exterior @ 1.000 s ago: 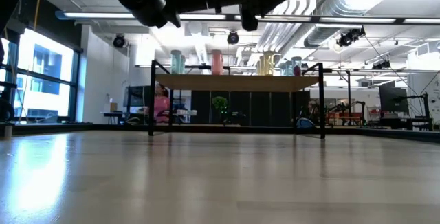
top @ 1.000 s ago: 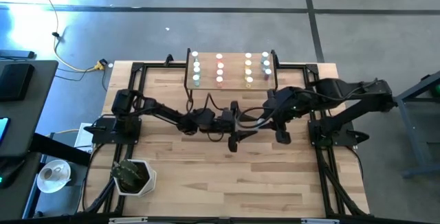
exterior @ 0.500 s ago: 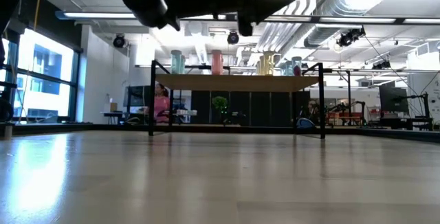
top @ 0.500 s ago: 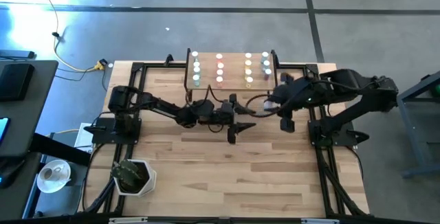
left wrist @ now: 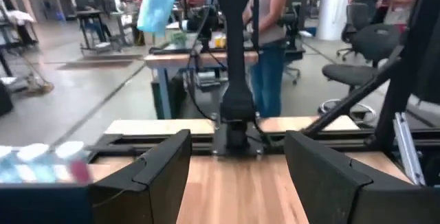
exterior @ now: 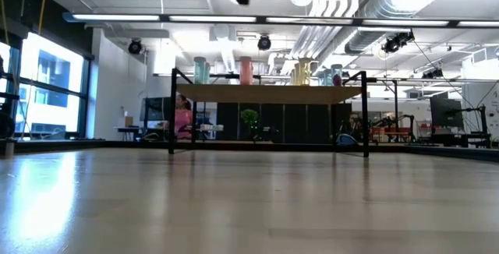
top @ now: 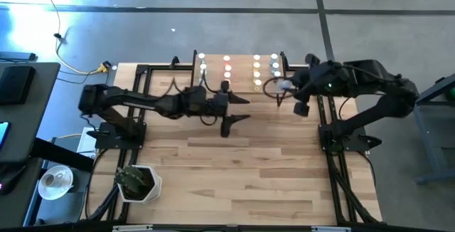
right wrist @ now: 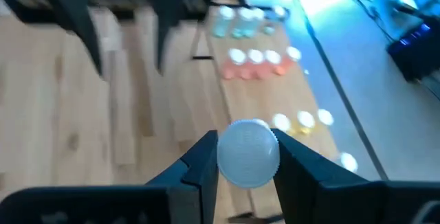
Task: Pick and place medicine bottles onto shelf by color
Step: Align the blue pill bottle with the blue pill bottle
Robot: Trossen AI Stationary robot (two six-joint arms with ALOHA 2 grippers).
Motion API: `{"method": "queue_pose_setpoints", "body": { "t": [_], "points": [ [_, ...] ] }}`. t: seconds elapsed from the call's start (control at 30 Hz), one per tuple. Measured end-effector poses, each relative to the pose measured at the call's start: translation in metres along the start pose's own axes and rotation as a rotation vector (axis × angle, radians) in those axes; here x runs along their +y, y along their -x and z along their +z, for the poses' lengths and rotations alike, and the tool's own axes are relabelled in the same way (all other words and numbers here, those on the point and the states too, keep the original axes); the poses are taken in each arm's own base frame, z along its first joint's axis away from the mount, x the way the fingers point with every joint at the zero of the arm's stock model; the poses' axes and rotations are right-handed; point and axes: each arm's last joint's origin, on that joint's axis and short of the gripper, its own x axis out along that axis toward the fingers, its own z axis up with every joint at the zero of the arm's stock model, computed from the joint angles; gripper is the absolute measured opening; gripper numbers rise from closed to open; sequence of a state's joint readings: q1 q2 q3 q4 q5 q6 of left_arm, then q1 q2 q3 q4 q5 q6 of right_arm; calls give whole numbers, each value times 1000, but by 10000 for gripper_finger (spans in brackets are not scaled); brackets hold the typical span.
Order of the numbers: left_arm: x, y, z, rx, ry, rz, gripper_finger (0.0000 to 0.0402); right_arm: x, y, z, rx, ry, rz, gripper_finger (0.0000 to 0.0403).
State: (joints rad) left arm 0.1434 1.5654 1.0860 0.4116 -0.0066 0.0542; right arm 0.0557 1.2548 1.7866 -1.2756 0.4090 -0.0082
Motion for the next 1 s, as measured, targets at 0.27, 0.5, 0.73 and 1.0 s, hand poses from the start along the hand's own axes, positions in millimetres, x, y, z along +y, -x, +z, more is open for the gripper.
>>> {"method": "queue_pose_setpoints", "body": {
  "t": [0.27,0.5,0.73,1.0],
  "points": [
    [2,48,21,49,-19,7,223,-32,-11,-5,63,-117,-74,99],
    [3,89,-3,17,31,93,223,-51,-16,-9,83,-167,-88,99],
    [2,113,-26,40,99,93,223,-50,-27,-22,121,-199,-73,99],
    [2,121,-33,25,128,117,223,-35,-55,-62,61,-223,-64,99]
  ]
}}
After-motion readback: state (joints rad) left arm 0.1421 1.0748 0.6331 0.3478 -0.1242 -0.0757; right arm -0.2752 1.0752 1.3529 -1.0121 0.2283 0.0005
